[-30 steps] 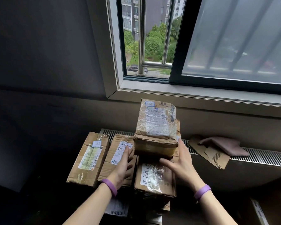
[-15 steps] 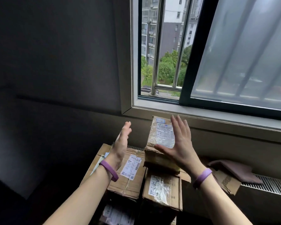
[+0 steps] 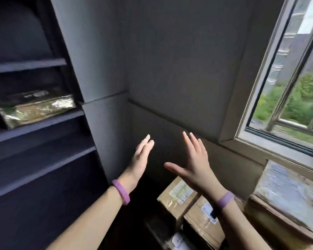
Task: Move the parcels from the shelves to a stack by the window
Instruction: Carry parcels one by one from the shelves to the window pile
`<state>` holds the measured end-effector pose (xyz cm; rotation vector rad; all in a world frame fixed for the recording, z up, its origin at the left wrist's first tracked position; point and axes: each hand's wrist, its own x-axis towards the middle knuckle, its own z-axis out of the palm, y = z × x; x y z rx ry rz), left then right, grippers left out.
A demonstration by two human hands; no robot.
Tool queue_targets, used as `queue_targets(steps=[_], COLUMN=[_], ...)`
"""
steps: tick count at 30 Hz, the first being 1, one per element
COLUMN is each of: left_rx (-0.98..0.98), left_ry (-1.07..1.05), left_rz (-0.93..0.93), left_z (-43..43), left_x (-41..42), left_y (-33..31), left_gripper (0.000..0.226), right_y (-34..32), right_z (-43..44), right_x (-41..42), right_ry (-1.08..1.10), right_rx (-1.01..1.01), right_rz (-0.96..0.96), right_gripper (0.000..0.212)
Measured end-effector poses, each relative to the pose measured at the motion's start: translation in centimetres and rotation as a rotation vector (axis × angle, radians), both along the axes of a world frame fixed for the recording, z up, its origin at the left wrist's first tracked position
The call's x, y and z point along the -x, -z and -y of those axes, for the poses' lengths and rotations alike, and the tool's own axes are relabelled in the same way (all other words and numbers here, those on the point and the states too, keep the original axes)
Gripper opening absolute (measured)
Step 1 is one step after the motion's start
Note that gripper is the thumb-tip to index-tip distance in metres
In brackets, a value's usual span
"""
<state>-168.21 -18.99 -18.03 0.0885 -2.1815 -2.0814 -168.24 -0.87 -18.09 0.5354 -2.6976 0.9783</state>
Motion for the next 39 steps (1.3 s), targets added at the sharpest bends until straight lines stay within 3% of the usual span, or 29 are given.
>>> queue_targets(steps=[6, 12, 18, 28, 39], left_rx=[-0.185, -0.244, -0.249, -0.145, -0.096], left_ry=[-0.192, -0.379, -0.473, -0.552, -0.83], left_rz=[0.146, 0.167, 0.149, 0.152, 0.085], left_z=[11.5, 25.2, 36.1, 46.1, 57.0], left_x=[-1.9, -4.1, -5.2, -2.7, 7.8], left_y=[0.2, -0.2, -0.8, -0.2, 0.8], left_gripper=[0.052, 0.051, 0.054, 0.051, 0.049], right_y=[-1.1, -1.0, -0.9, -2.1, -1.7], right_z=[12.4, 26.3, 37.3, 48.2, 56.0], right_x=[1.6, 2.7, 4.1, 9.3, 24.1], right_ry=[-0.238, -0.375, -0.407, -0.444, -0.422], right_rx=[0.52, 0.6, 0.614, 0.552, 0.48], right_rz=[0.426, 0.643, 0.67, 0.644, 0.538], right_gripper=[0.1, 0.092, 0.071, 0.067, 0.062])
